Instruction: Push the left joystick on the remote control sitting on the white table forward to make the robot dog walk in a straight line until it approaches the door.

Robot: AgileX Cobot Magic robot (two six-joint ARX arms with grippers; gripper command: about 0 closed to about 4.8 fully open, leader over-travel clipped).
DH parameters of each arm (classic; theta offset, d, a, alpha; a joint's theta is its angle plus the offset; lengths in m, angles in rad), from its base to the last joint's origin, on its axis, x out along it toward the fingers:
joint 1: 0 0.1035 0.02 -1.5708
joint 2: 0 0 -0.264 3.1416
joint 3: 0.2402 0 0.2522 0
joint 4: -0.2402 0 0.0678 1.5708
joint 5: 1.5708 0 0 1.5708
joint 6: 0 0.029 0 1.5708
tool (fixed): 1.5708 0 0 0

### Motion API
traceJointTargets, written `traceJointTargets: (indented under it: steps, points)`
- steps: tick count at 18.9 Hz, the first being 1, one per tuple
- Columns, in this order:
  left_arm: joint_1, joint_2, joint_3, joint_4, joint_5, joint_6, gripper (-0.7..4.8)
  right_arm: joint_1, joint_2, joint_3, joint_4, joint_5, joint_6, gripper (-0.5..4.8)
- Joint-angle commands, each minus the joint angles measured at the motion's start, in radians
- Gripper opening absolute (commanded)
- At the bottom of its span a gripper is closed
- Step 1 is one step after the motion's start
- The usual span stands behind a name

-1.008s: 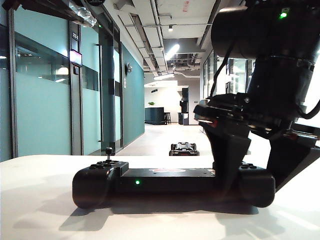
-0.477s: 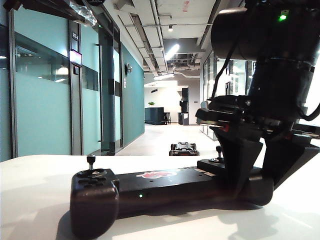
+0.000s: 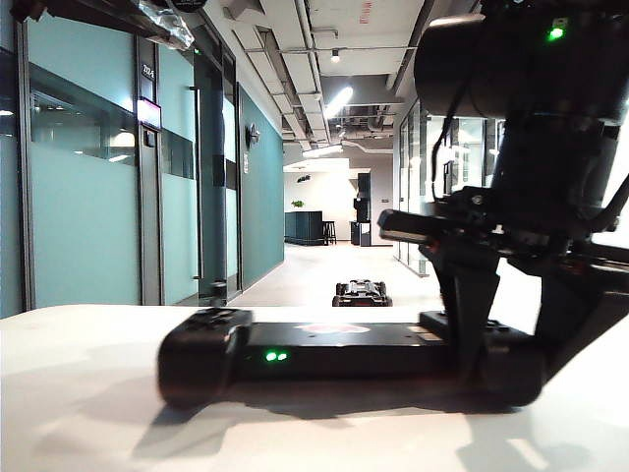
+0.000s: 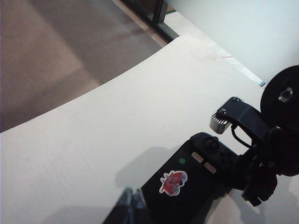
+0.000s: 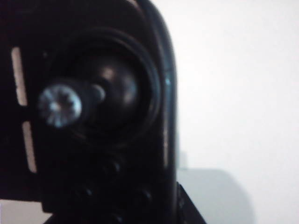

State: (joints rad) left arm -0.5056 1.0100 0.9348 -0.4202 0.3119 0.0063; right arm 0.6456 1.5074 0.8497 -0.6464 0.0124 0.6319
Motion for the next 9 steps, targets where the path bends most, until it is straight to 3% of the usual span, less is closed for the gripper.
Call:
traceJointTargets:
  steps: [1, 6, 9]
  points:
    - [0.0, -0.002, 0.002, 0.006, 0.007, 0.005, -0.05, 0.0, -0.005, 0.002, -0.035, -0.011, 0.061, 1.97]
    - [0.0, -0.002, -0.06, 0.013, 0.014, 0.032, -0.05, -0.002, -0.005, 0.002, -0.042, -0.011, 0.076, 1.97]
    - [0.0, -0.002, -0.187, 0.142, 0.106, 0.05, -0.05, -0.002, -0.004, 0.002, -0.041, -0.011, 0.075, 1.97]
